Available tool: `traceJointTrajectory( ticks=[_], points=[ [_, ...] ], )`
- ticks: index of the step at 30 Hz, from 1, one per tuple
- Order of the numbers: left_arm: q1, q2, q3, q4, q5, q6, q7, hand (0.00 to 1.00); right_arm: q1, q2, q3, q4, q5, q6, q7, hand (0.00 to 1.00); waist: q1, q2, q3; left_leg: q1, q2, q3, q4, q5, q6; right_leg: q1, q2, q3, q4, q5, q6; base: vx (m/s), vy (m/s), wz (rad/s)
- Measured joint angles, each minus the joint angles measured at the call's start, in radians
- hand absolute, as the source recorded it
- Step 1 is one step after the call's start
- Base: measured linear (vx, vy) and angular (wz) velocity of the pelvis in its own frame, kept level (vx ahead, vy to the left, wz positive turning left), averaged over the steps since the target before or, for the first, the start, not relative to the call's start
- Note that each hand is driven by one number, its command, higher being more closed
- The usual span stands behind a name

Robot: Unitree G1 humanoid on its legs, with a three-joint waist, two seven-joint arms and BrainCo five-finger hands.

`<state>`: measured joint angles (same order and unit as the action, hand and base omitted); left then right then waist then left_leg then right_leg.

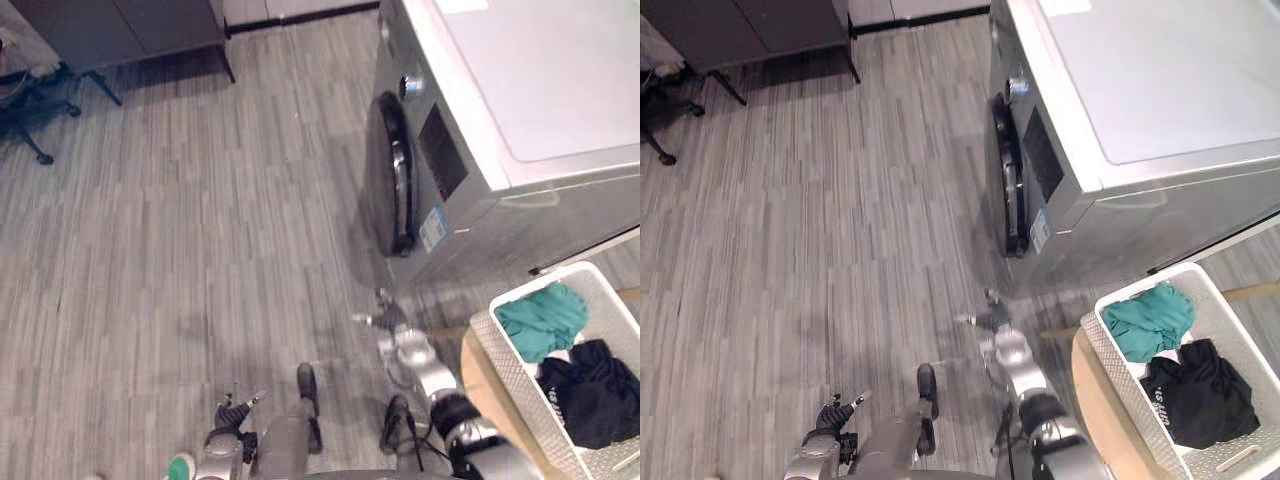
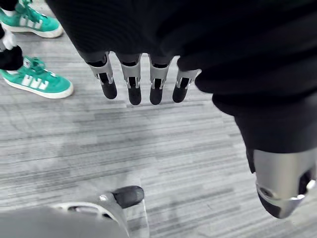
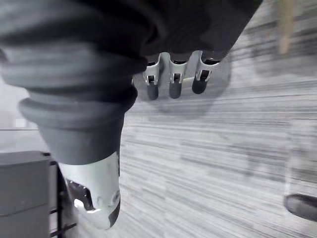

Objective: Pick up the laundry basket with both hands and put the clothes into the washing machine.

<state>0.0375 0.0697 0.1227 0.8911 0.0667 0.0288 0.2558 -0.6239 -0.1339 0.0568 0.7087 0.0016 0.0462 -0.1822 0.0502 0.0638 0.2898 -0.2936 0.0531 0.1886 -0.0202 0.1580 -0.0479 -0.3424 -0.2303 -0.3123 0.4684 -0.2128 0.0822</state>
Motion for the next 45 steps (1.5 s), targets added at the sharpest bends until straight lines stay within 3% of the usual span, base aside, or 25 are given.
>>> traceJointTrajectory(
  ticks=[5,8,13,16,18,20,23,25,29,34,36,42,45],
  points=[
    [-0.018,0.024,-0.003,-0.007,-0.037,-0.014,0.008,0.0,-0.178,-0.174,-0.071,-0.012,0.05,0.001,-0.054,0.0,0.018,0.021,0.055,-0.064,-0.002,-0.023,-0.009,0.036,0.002,-0.071,0.001,0.009,0.026,0.003,-0.005,-0.03,-0.028,0.09],
    [-0.021,0.025,-0.018,-0.039,-0.038,-0.018,0.008,0.0,-0.235,-0.195,-0.071,-0.026,0.068,0.001,-0.087,0.0,0.016,0.043,0.087,-0.089,-0.004,-0.045,-0.018,0.053,0.002,-0.091,0.005,0.014,0.031,0.003,-0.005,0.01,-0.064,0.19],
    [-0.021,0.037,-0.042,-0.056,-0.043,-0.028,0.008,0.0,-0.312,-0.228,-0.064,-0.017,0.094,-0.002,-0.12,0.0,0.021,0.056,0.115,-0.119,-0.006,-0.053,-0.046,0.079,-0.005,-0.138,0.009,0.027,0.038,0.006,-0.009,0.01,-0.054,0.04],
    [-0.025,0.041,-0.075,-0.08,-0.059,-0.038,0.008,0.0,-0.394,-0.258,-0.041,0.069,0.126,-0.003,-0.118,0.0,0.022,0.073,0.124,-0.15,-0.012,-0.062,-0.048,0.089,-0.003,-0.172,0.007,0.041,0.05,0.006,-0.009,-0.01,-0.036,0.08],
    [-0.057,0.042,-0.103,-0.087,-0.064,-0.042,0.008,0.0,-0.45,-0.292,-0.017,0.141,0.152,-0.003,-0.115,0.0,0.027,0.1,0.137,-0.173,-0.017,-0.084,-0.049,0.098,-0.013,-0.193,0.004,0.042,0.053,0.006,-0.009,-0.01,-0.033,0.16],
    [-0.078,0.044,-0.129,-0.089,-0.076,-0.047,0.007,0.0,-0.472,-0.302,-0.002,0.178,0.17,-0.002,-0.098,0.0,0.044,0.112,0.143,-0.192,-0.018,-0.09,-0.05,0.103,-0.014,-0.213,0.004,0.044,0.058,0.007,-0.009,-0.02,-0.042,0.06],
    [-0.11,0.044,-0.175,-0.109,-0.089,-0.051,0.008,0.0,-0.49,-0.289,0.019,0.229,0.203,-0.008,-0.107,0.0,0.06,0.134,0.153,-0.21,-0.019,-0.109,-0.05,0.113,-0.01,-0.228,0.004,0.041,0.069,0.007,-0.009,0.0,-0.046,0.06],
    [-0.124,0.044,-0.2,-0.119,-0.095,-0.057,0.008,0.0,-0.501,-0.279,0.022,0.238,0.207,-0.011,-0.107,0.0,0.071,0.134,0.153,-0.218,-0.023,-0.121,-0.049,0.116,-0.011,-0.238,0.005,0.042,0.073,0.007,-0.009,0.01,-0.042,0.02],
    [-0.176,0.044,-0.262,-0.128,-0.096,-0.061,0.012,0.0,-0.576,-0.234,0.044,0.296,0.211,0.0,-0.127,0.0,0.078,0.153,0.158,-0.234,-0.026,-0.211,-0.048,0.132,-0.034,-0.24,0.002,0.006,0.095,-0.005,-0.016,-0.03,-0.075,0.23],
    [-0.226,0.045,-0.324,-0.161,-0.095,-0.073,0.014,0.0,-0.728,-0.221,0.196,0.33,0.155,0.027,-0.132,0.0,0.141,0.201,0.159,-0.253,-0.034,-0.325,-0.051,0.117,-0.063,-0.245,-0.022,-0.064,0.17,-0.055,-0.03,-0.07,-0.094,0.46],
    [-0.224,0.049,-0.328,-0.173,-0.095,-0.073,0.015,0.0,-0.792,-0.206,0.255,0.28,0.114,0.02,-0.101,0.0,0.164,0.201,0.159,-0.258,-0.035,-0.339,-0.05,0.116,-0.073,-0.249,-0.032,-0.071,0.195,-0.067,-0.037,-0.04,-0.13,0.34],
    [-0.267,0.059,-0.353,-0.222,-0.095,-0.082,0.02,0.0,-0.87,-0.178,0.283,0.095,0.085,-0.042,-0.098,0.0,0.155,0.201,0.159,-0.262,-0.052,-0.378,-0.051,0.164,-0.076,-0.25,-0.028,-0.017,0.238,-0.122,-0.032,0.0,-0.103,0.35],
    [-0.301,0.071,-0.357,-0.239,-0.095,-0.082,0.031,0.0,-0.821,-0.2,0.287,0.051,0.083,-0.042,-0.098,0.0,0.121,0.2,0.159,-0.257,-0.045,-0.349,-0.05,0.166,-0.074,-0.255,-0.012,0.021,0.212,-0.106,-0.025,-0.01,-0.039,-0.28]
  ],
)
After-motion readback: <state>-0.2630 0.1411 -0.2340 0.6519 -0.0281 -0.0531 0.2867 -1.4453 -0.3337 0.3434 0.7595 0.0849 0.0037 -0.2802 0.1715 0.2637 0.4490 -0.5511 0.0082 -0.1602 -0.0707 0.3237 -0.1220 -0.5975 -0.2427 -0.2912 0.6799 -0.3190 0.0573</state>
